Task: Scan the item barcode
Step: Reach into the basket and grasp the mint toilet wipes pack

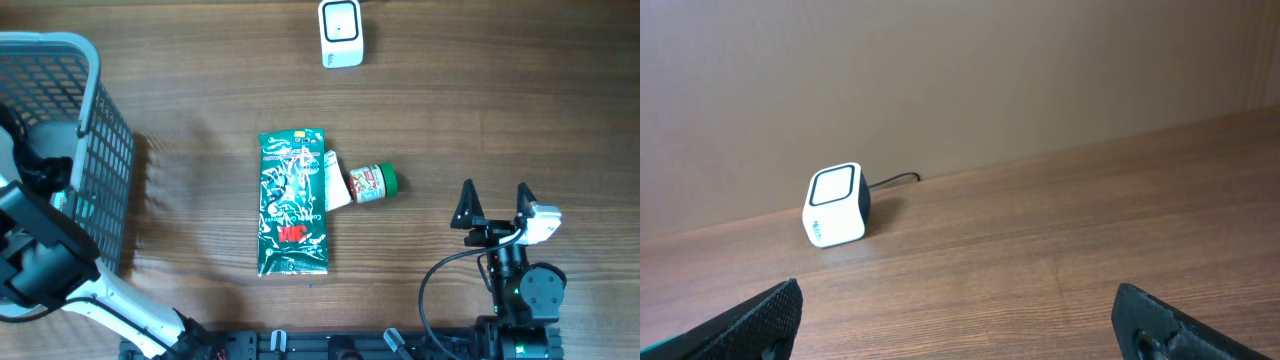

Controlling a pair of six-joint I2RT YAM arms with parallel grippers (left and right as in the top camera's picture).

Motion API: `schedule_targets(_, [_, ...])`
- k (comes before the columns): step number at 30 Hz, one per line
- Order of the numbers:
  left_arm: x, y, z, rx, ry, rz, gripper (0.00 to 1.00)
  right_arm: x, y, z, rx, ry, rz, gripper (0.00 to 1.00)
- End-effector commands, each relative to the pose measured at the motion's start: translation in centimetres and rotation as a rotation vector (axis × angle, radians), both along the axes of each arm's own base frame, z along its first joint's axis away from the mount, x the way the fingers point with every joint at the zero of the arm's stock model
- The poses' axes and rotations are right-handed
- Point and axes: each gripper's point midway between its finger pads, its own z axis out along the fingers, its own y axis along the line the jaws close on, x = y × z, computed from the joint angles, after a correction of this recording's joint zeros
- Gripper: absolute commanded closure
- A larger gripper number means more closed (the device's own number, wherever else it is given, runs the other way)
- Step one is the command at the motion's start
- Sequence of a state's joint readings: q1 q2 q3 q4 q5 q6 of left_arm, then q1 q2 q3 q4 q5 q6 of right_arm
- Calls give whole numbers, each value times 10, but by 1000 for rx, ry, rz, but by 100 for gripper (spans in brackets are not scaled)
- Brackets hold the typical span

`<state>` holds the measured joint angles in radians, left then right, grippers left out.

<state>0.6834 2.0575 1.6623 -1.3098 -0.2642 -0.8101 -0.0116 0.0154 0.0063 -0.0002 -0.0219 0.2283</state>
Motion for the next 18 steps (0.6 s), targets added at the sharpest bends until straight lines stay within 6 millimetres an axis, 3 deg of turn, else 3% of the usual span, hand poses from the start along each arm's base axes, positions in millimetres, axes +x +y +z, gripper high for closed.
schedule_targets(1, [-1, -1, -17, 3, -4, 6, 0, 0, 2, 2, -19, -8, 8, 0])
schedule_targets(6, [-2, -1, -34, -4, 5, 6, 0, 0, 2, 2, -19, -8, 8, 0])
schedule_targets(7, [-3, -3, -40, -18, 22, 6, 8, 0, 2, 2, -18, -8, 8, 0])
schedule_targets(9, [-7, -6, -54, -46, 56, 6, 40, 0, 2, 2, -18, -8, 8, 0])
schedule_targets(13, [-9, -8, -64, -68, 83, 5, 79, 0, 2, 2, -19, -8, 8, 0])
schedule_targets(18, [-8, -7, -54, -72, 86, 4, 90, 0, 2, 2, -18, -8, 8, 0])
